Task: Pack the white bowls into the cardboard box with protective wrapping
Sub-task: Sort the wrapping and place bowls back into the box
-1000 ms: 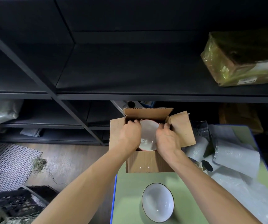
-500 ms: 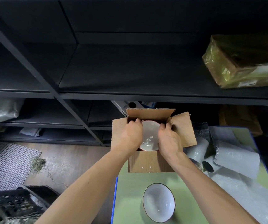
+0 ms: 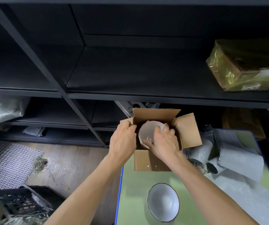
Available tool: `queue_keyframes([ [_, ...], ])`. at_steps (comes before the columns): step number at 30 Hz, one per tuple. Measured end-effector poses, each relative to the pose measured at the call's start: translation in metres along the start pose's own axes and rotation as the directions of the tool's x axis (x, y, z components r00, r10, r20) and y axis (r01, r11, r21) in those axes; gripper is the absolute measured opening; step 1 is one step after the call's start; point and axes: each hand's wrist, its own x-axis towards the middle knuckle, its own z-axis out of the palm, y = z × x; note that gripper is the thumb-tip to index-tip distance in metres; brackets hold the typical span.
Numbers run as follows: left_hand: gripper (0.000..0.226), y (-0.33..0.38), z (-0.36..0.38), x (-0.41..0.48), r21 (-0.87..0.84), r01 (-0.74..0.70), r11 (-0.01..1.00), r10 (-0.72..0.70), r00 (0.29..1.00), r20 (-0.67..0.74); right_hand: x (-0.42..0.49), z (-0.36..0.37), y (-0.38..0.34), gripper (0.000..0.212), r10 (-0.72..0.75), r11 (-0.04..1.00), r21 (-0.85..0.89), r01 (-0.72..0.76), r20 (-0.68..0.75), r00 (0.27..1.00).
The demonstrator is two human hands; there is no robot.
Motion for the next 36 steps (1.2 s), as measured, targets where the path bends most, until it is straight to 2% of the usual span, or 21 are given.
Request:
queue_keyframes([
  [4, 0.042, -0.006, 0.011, -0.016, -0.098, 0.027, 0.995, -0.024, 0.999, 0.029, 0.004, 0.005, -0.015, 0.087, 0.091, 0.996, -0.016, -0.091, 0.067, 0.994],
  [8, 0.049, -0.006, 0.017, -0.022, -0.164, 0.068, 0.984, -0.064, 0.997, 0.031, 0.008, 0.005, -0.018, 0.091, 0.110, 0.994, -0.032, -0.108, 0.073, 0.991],
  [20, 0.050, -0.005, 0.018, -0.020, -0.217, 0.089, 0.972, -0.077, 0.995, 0.063, 0.015, 0.004, -0.014, 0.096, 0.108, 0.994, -0.032, -0.105, 0.114, 0.988],
  [23, 0.049, -0.005, 0.018, -0.020, -0.205, 0.087, 0.975, -0.074, 0.995, 0.072, 0.015, 0.002, -0.016, 0.097, 0.117, 0.993, -0.036, -0.113, 0.132, 0.984],
  [27, 0.053, -0.008, 0.018, -0.021, -0.079, 0.035, 0.996, -0.028, 0.996, 0.085, 0.010, -0.001, -0.015, 0.098, 0.113, 0.994, -0.012, -0.112, 0.127, 0.985],
  [30, 0.054, -0.007, 0.009, -0.022, -0.124, 0.047, 0.991, -0.032, 0.992, 0.123, 0.004, -0.003, -0.011, 0.090, 0.096, 0.993, 0.056, -0.103, 0.114, 0.989],
  [36, 0.049, -0.013, 0.003, -0.040, -0.154, 0.003, 0.988, 0.015, 0.993, 0.118, -0.029, 0.002, 0.009, 0.056, 0.048, 0.989, 0.143, -0.040, -0.050, 0.998],
])
